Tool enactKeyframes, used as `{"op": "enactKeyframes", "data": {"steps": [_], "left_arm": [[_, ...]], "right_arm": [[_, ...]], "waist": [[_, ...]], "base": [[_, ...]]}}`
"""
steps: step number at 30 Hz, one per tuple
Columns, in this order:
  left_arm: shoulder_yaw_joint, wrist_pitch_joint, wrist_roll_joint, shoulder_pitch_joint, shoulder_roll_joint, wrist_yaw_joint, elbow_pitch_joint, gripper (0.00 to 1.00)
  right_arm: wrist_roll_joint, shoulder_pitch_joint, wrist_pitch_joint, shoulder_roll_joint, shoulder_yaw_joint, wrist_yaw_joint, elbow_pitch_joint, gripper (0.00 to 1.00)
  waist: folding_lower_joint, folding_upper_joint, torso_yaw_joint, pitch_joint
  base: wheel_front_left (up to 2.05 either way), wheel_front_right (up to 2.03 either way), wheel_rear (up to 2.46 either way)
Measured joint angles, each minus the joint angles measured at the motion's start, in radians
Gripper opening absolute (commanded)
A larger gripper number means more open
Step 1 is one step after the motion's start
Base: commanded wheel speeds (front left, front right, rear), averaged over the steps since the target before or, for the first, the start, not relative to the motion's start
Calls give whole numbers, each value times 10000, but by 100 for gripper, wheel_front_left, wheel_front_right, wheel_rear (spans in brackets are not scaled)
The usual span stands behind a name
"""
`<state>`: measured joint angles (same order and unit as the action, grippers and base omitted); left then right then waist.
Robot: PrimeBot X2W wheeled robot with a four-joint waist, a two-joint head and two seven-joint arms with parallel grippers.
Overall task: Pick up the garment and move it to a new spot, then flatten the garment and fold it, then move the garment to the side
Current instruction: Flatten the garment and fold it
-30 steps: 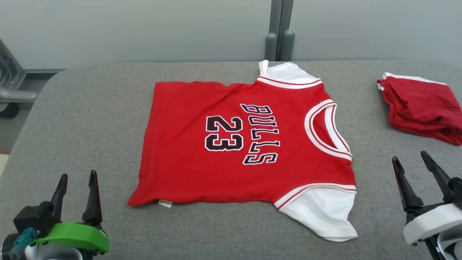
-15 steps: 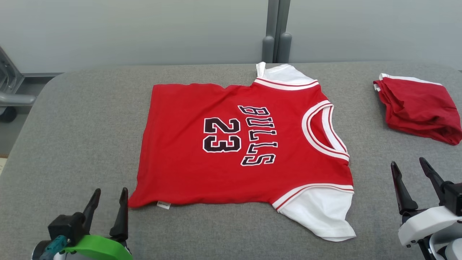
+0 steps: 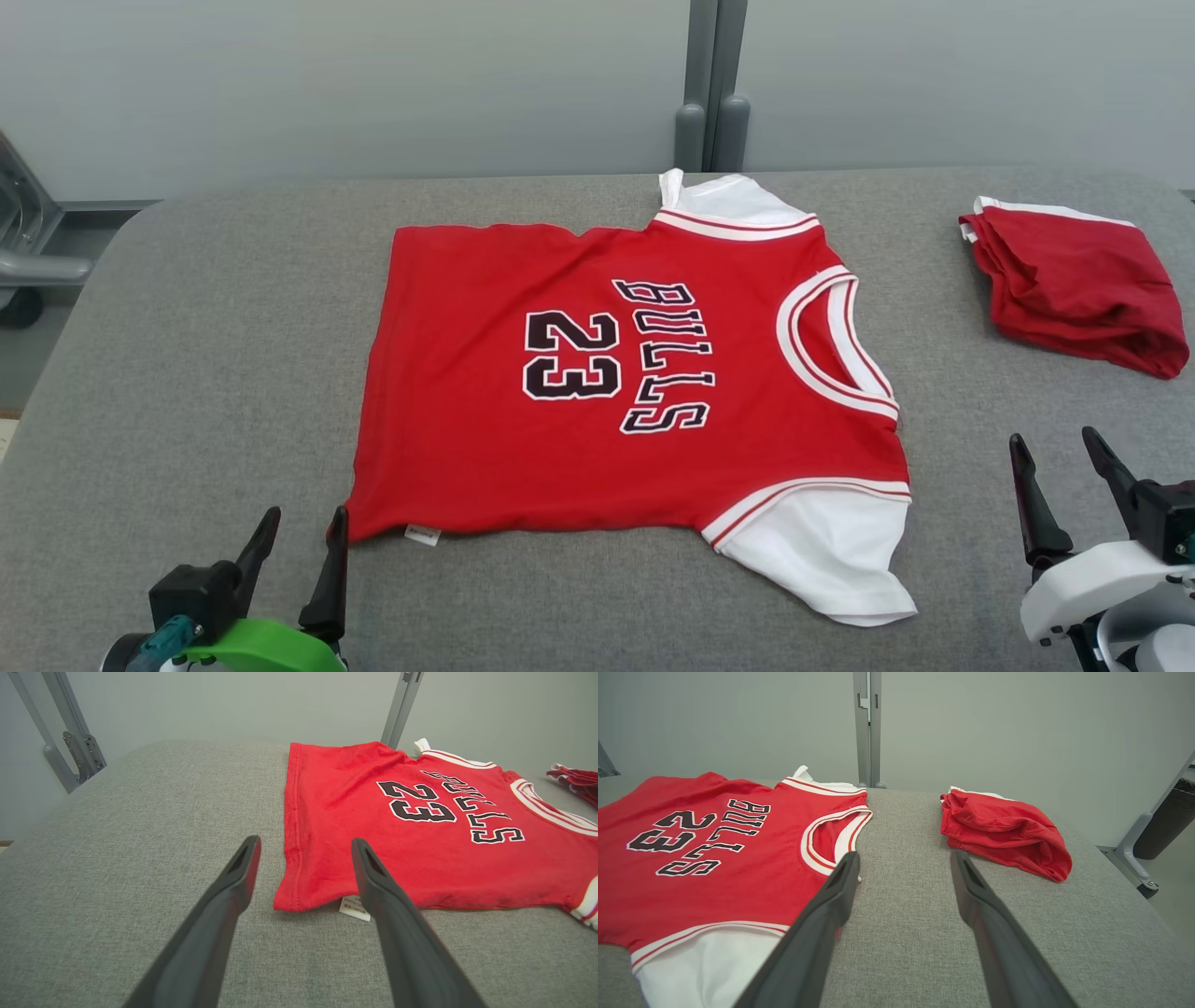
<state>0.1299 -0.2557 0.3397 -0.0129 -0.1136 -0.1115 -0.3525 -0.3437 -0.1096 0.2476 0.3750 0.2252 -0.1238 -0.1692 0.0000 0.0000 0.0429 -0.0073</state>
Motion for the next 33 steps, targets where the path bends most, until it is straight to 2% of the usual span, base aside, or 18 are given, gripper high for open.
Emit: {"op": "enactKeyframes", "data": {"steps": [33], "left_arm": [[-10,0,90,85,-222,-44,-339,100]], "right_arm": [[594,183,29,-518,-318,98,4,100]], "waist": [[0,0,21,-98]], "base": [[0,0,0]]}}
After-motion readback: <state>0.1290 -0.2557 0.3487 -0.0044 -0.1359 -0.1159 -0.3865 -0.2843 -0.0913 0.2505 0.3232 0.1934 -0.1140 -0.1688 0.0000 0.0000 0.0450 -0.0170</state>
